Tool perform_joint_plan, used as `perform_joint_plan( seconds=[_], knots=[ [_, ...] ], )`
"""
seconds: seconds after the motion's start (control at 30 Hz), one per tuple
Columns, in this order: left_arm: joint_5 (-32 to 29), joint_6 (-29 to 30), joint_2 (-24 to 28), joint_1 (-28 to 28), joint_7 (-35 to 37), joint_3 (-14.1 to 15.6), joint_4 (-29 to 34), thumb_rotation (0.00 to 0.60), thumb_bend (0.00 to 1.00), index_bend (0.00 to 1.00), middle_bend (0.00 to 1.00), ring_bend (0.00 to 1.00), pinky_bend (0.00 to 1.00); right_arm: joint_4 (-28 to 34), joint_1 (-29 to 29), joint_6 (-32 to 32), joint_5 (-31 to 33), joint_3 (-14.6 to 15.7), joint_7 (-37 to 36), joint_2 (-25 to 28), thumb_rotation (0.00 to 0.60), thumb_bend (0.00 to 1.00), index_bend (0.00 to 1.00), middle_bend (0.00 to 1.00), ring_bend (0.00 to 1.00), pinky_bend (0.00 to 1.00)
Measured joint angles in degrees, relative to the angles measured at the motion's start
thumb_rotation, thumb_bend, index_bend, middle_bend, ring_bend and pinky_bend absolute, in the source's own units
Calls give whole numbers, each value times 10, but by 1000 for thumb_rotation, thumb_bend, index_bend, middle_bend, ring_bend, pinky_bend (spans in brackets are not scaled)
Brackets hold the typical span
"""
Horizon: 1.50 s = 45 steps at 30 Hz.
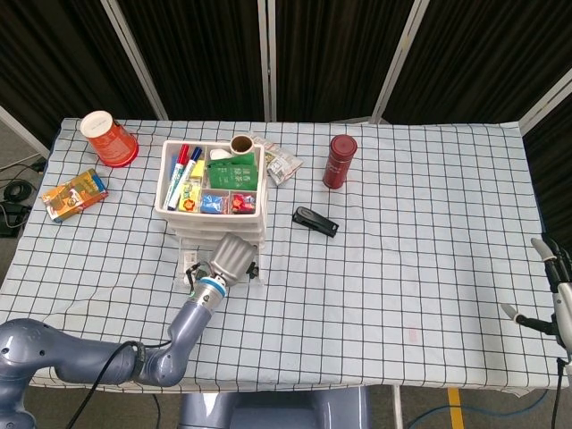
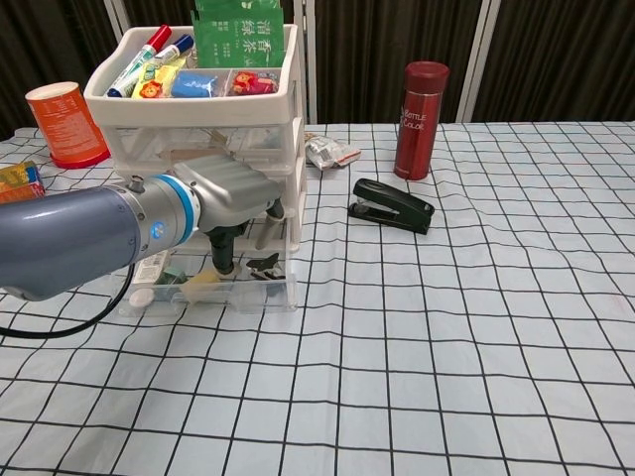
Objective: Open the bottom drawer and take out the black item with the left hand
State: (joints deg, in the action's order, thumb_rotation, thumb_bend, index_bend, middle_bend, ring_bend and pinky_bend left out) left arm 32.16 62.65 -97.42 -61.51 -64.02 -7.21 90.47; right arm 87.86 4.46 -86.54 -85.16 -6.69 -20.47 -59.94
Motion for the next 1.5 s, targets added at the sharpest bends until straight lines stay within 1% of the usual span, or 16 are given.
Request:
perform_joint_plan(
  seconds=[0.33, 0.5, 0.97, 1.1, 1.5],
  knots=[
    [-14, 1, -22, -9, 6, -7, -27, 600, 278, 487, 1000, 1000, 957, 0, -1, -3, -2, -1, -8, 2, 600, 24, 13, 0, 0, 0],
    [-11, -3, -29, -10, 13, -4, -37, 600, 289, 518, 1000, 1000, 957, 0, -2, -4, -2, -1, -11, 4, 600, 24, 14, 0, 0, 0],
    [-12, -11, -44, -10, 31, -3, -64, 600, 291, 484, 1000, 1000, 957, 0, -2, -4, -3, 0, -11, 4, 600, 24, 14, 0, 0, 0],
    [-10, -11, -43, -9, 34, -4, -64, 600, 364, 479, 1000, 1000, 957, 0, -2, -4, -2, -1, -11, 4, 600, 24, 13, 0, 0, 0],
    [-19, -21, -50, -10, 35, 0, -74, 600, 363, 471, 1000, 1000, 957, 1, -3, -5, -2, -1, -13, 5, 600, 24, 13, 0, 0, 0]
  ],
)
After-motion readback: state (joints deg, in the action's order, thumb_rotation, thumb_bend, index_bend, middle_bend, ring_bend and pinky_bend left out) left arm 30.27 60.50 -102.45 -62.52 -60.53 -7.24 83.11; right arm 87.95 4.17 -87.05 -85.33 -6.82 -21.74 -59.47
